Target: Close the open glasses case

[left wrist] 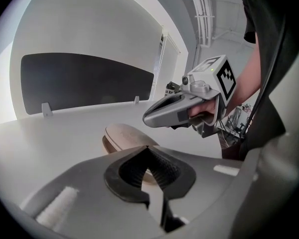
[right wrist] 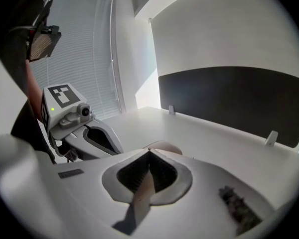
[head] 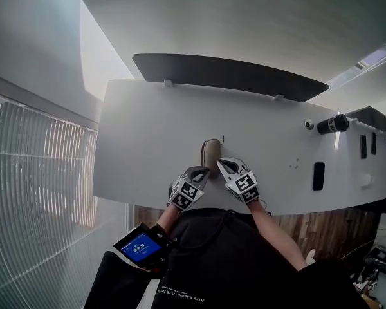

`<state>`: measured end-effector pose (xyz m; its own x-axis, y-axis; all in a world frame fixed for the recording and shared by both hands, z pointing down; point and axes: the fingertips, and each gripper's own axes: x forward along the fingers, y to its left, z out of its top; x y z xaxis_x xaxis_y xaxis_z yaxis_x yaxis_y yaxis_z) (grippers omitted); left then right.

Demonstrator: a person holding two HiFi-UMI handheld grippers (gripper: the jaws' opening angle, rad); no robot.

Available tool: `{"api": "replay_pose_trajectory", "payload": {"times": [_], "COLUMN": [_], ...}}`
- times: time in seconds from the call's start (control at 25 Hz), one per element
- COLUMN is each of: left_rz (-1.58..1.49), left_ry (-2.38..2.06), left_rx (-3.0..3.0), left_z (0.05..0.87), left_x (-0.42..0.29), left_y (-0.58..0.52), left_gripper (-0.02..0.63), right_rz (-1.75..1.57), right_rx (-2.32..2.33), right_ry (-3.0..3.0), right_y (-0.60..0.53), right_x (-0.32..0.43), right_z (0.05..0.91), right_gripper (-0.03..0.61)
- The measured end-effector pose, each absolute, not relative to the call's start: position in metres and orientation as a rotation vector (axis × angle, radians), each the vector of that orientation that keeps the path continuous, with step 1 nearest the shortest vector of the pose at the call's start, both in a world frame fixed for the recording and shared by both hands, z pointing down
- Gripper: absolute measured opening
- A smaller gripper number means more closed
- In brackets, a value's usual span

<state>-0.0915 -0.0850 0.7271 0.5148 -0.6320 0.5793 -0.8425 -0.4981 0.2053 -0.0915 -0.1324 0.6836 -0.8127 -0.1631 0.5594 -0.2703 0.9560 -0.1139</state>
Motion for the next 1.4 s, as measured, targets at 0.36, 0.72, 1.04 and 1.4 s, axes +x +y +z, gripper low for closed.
{"api": "replay_pose_trajectory", "payload": {"times": [0.36,0.72,1.04,1.4], "left_rz": [0.477,0.303,0.356,0.353], "left_ry": [-1.294,-1.528,-1.513,-1.49], "left_rx": [2.418,2.409,2.416,2.406], "left_z": [0.667,0.596,0.611,0.61], "left_x": [-0.095,-0.123,-0.124,-0.113], "left_y": [-0.102,-0.112,-0.102,-0.101], "left_gripper": [0.008,0.008,0.008,0.008], "right_rz": [0.246,0.094,0.164,0.139], "right_rx": [0.486,0.44,0.462,0.439], "right_ry": [-2.673,-2.819,-2.804,-2.8], "right_y": [-0.142,-0.127,-0.123,-0.118], "right_x": [-0.079,-0.075,-0.068,-0.064], "right_z": [0.606,0.561,0.568,0.575], "right_gripper": [0.005,0.005,0.005,0.005]}}
